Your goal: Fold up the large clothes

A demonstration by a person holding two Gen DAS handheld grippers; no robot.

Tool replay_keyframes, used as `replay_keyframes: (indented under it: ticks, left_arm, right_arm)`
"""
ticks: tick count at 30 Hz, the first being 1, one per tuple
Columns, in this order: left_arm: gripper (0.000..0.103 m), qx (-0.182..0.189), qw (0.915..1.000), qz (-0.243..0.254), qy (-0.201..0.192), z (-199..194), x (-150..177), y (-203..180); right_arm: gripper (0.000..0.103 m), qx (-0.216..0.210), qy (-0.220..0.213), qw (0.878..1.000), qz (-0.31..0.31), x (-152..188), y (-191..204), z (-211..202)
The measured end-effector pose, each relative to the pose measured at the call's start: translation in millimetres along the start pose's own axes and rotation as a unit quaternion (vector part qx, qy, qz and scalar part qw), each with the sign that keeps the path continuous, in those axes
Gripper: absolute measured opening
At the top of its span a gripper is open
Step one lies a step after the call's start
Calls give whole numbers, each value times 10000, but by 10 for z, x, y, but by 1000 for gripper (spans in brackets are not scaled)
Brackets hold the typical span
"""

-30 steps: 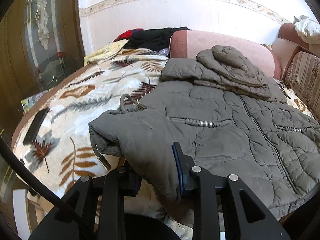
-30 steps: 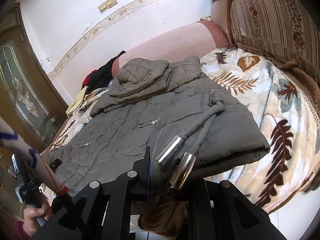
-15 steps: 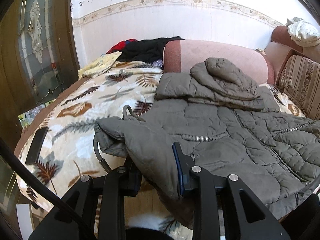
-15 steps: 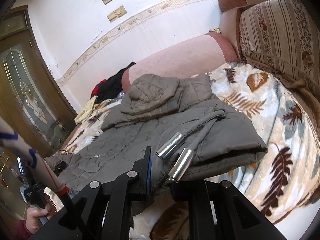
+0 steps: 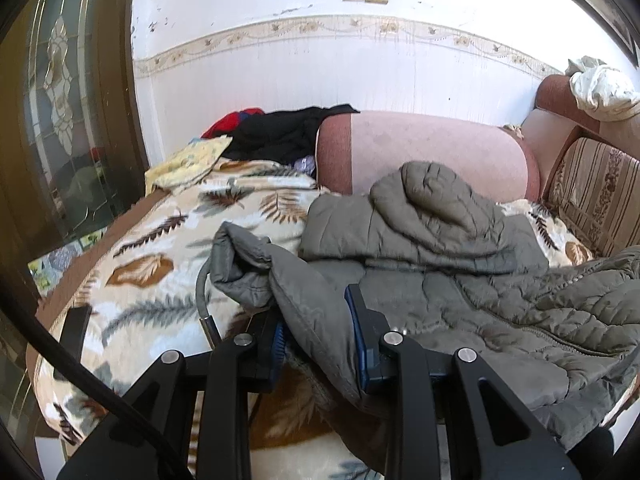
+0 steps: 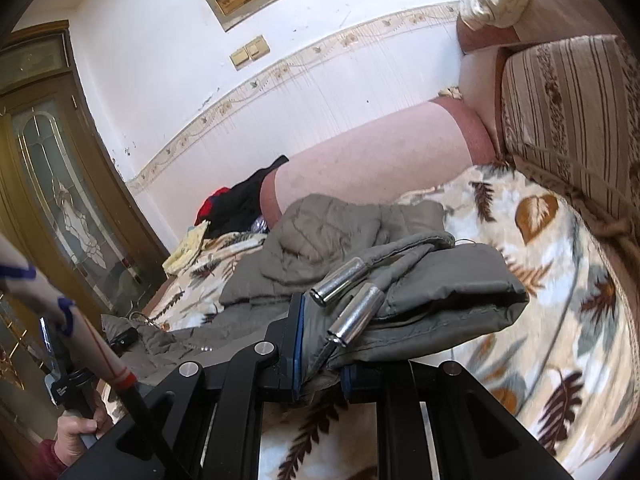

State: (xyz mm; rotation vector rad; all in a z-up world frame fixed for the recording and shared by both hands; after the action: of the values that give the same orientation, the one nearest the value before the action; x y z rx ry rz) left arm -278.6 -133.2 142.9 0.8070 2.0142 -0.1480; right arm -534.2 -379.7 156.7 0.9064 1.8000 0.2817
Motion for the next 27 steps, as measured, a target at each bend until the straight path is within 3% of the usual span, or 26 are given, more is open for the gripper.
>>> replay_keyframes:
  ticks: [8,16,21,23,27]
  left_arm:
    - [27,85,9999,3,-148,210,-684,31]
    - [30,170,9997,-107,-104,711,-1319,84]
    - [40,115,9997,-196,-84,1136,-1767,153]
    - [51,111,9997,-207,-92,1356,-1955,203]
    - [54,-94,9996,-262,12,1740,-2165,372]
  right_arm:
    - [15,-75,-140,9999,45,-488,55,230]
    - [15,-28,-154,9999,25,-1028,175,692]
    - [15,84,-77,9999,84,-1425,66,1152]
    - [15,172,-16,9998,137,-1591,-29,1406]
    - [15,406,141,9987,277,-1823,-296,1905]
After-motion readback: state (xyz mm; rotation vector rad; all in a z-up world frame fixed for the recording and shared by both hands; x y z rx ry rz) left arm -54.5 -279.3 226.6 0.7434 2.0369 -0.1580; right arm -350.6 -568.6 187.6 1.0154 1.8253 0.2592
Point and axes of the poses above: each gripper's, at about its wrist camera, not at the fingertips, and z roughly the way its jaws point, y to its left, x to its underside, the point moved 7 cm from there along z, roughly the way its jaws point, and after that the axes turned 11 degrees about z, right-handed, at the moved point
